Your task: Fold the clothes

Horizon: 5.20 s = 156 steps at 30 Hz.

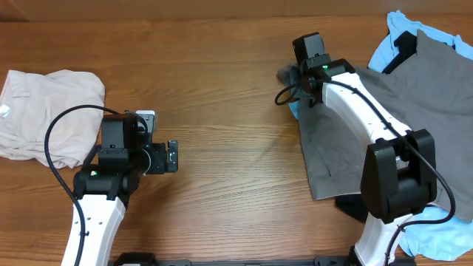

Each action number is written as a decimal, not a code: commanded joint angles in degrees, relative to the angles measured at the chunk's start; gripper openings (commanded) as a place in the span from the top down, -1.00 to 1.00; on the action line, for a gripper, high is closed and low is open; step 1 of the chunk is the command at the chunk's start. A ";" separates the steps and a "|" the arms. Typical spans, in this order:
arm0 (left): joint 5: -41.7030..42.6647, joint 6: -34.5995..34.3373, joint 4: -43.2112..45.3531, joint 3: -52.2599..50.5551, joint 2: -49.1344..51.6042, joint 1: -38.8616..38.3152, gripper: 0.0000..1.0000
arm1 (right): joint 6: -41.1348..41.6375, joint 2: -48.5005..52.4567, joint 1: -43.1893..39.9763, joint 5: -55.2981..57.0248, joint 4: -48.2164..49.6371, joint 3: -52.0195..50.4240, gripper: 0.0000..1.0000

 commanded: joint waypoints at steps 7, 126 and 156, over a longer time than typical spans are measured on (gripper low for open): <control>0.63 -0.61 0.57 1.29 0.17 0.39 -1.00 | -5.99 -10.58 8.33 -29.86 -4.04 13.51 0.92; 7.52 -19.43 -19.63 33.33 33.48 -5.33 -0.96 | 16.37 5.20 -37.83 -2.16 5.31 -17.55 0.52; 7.45 -19.41 -23.56 33.31 33.51 -5.35 -1.00 | -3.02 4.52 -19.04 -32.68 -12.07 1.27 -0.73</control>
